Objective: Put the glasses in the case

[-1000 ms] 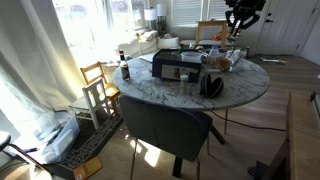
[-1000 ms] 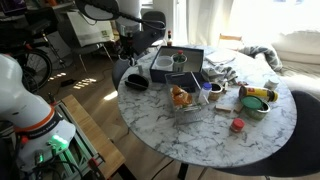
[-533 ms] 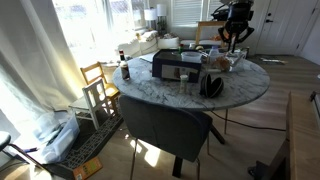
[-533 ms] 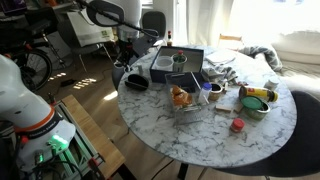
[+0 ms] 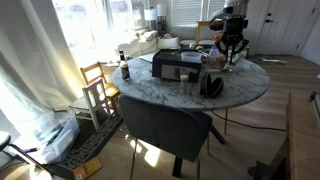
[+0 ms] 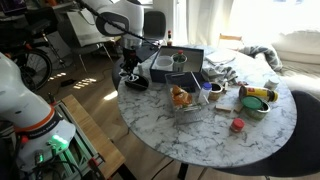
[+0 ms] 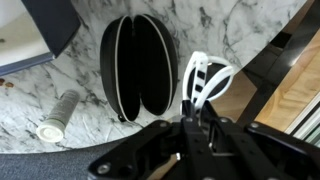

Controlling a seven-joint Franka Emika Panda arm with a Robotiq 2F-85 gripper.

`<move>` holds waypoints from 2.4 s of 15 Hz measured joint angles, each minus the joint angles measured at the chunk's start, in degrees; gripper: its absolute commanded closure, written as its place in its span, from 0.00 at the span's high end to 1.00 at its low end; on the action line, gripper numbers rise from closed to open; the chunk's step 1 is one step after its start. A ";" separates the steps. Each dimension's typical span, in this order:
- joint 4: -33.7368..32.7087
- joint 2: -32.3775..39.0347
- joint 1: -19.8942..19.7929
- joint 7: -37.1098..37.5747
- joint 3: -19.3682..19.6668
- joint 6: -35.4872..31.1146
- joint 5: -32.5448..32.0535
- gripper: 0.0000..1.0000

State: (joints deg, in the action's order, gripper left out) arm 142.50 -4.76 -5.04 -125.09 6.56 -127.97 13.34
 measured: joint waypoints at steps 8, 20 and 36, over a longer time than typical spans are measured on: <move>0.06 5.71 1.59 3.31 -2.74 -11.29 -0.16 0.03; 0.05 11.47 2.33 5.04 -5.92 -19.90 -0.28 0.38; -0.05 -0.20 0.81 10.59 -3.66 -9.28 -4.12 1.00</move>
State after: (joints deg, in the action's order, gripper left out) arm 142.45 -4.95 -4.24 -114.50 2.91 -137.25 9.23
